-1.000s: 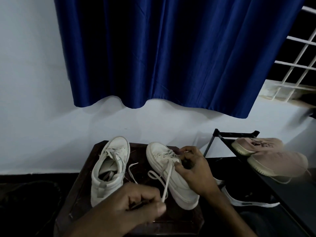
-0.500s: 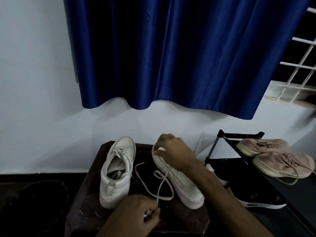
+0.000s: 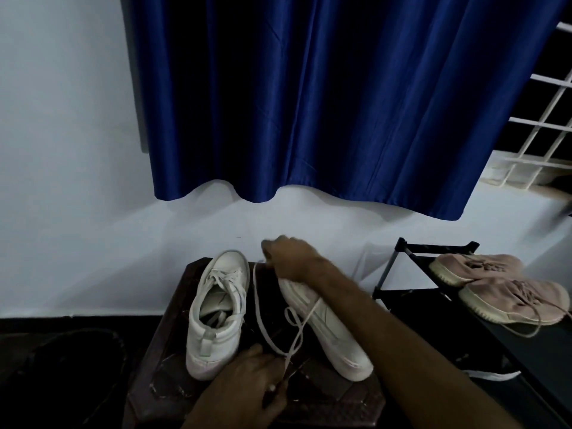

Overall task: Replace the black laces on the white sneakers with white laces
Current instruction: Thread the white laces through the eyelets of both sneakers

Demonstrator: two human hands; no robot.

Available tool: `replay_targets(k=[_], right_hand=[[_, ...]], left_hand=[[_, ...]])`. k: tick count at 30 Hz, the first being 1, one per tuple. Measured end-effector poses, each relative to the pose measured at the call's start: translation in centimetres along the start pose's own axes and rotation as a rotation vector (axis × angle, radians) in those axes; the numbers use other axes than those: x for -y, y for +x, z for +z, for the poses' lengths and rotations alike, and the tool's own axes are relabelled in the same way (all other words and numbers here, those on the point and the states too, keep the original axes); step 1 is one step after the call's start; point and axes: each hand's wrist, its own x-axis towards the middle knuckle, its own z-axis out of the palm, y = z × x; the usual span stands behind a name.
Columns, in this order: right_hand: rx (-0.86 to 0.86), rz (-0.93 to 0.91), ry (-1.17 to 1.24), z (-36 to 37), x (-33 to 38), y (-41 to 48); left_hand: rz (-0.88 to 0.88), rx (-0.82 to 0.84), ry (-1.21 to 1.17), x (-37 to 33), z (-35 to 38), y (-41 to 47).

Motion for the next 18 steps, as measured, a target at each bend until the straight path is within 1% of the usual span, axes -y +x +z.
replay_targets(k=[3,5,6,7,8,10,12,14,16,18], right_hand=[[-0.232,0.067,0.128,-4.6,-2.3,0.2],[-0.396,0.082,0.237,-7.5,-3.5,0.1],[-0.448,0.08,0.292,-8.9,-3.9,-0.2],[-0.488,0.061,0.337,-10.2,-4.0,-0.6],[-0.515,0.032,0.372,-11.2,-4.0,-1.2],[-0.526,-0.037,0.416,-12.4,-3.4,-2.5],[-0.505,-0.098,0.432,-12.6,-2.7,-3.9],[-0.479,-0.135,0.45,-11.9,-2.1,-5.2],[-0.485,-0.15,0.475,-10.8,-1.7,-6.2],[-0.492,-0.148,0.472,-9.8,-1.8,-6.7]], left_hand=[[-0.09,-0.072,0.102,-0.2,0.4,0.7],[-0.14,-0.107,0.165,-1.0,0.6,0.7],[-0.174,-0.141,0.225,-1.5,0.3,1.0],[-0.203,-0.2,0.265,-1.8,-0.3,1.5],[-0.228,-0.296,0.283,-2.0,-1.2,2.2],[-0.265,-0.467,0.255,-2.9,-3.9,4.0],[-0.328,-0.603,0.122,-3.3,-6.5,6.5],[-0.426,-0.654,-0.08,-2.5,-8.0,9.4],[-0.474,-0.576,-0.344,-1.3,-8.1,11.9],[-0.476,-0.462,-0.501,-0.5,-7.8,13.6]])
